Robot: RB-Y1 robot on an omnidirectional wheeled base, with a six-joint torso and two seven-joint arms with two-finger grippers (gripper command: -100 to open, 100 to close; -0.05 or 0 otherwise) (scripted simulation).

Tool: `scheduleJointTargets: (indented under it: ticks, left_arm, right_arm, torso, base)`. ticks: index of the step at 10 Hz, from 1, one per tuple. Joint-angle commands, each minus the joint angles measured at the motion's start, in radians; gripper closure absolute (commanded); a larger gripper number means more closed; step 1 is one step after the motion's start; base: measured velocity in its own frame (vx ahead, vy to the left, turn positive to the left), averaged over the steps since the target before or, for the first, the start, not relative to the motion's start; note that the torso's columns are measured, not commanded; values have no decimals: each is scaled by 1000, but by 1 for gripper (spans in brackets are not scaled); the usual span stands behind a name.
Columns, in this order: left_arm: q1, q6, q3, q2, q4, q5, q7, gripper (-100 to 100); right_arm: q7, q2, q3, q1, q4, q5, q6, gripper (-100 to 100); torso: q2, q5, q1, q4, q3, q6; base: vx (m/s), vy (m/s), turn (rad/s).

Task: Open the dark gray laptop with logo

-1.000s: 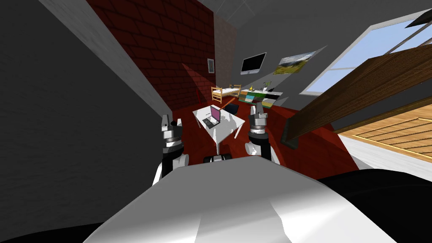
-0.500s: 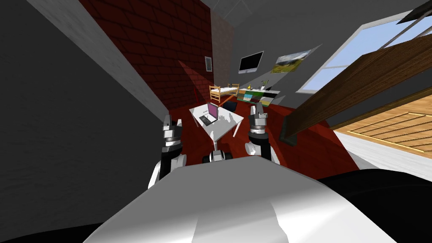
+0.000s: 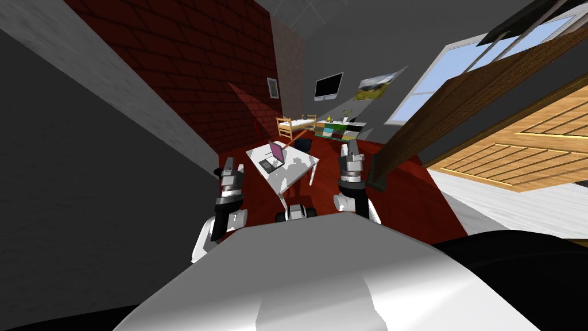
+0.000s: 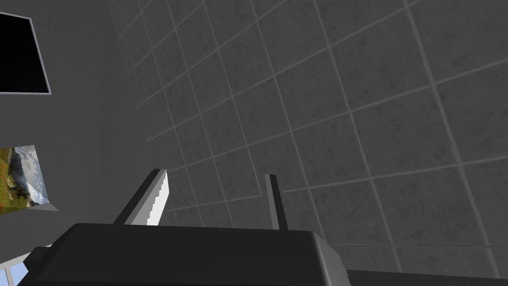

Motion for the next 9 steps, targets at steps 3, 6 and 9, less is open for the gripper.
scheduleJointTargets:
  ticks: [3,6,9]
  left_arm:
    - [-50,108,106,19,50,-36,-11,-100]
    - [-92,184,181,20,92,-62,-26,-100]
    - [-124,237,230,16,124,-80,-40,-100]
  right_arm:
    - [0,0,0,0,0,0,0,0]
    - [0,0,0,0,0,0,0,0]
    - [0,0,0,0,0,0,0,0]
  torso:
    - [-1,-1,-1,0,0,0]
    - [2,-1,-1,1,1,0]
    - [-1,0,1,0,0,0]
  base:
    - [39,-212,-163]
    - [48,-237,-151]
    - [92,-195,-90]
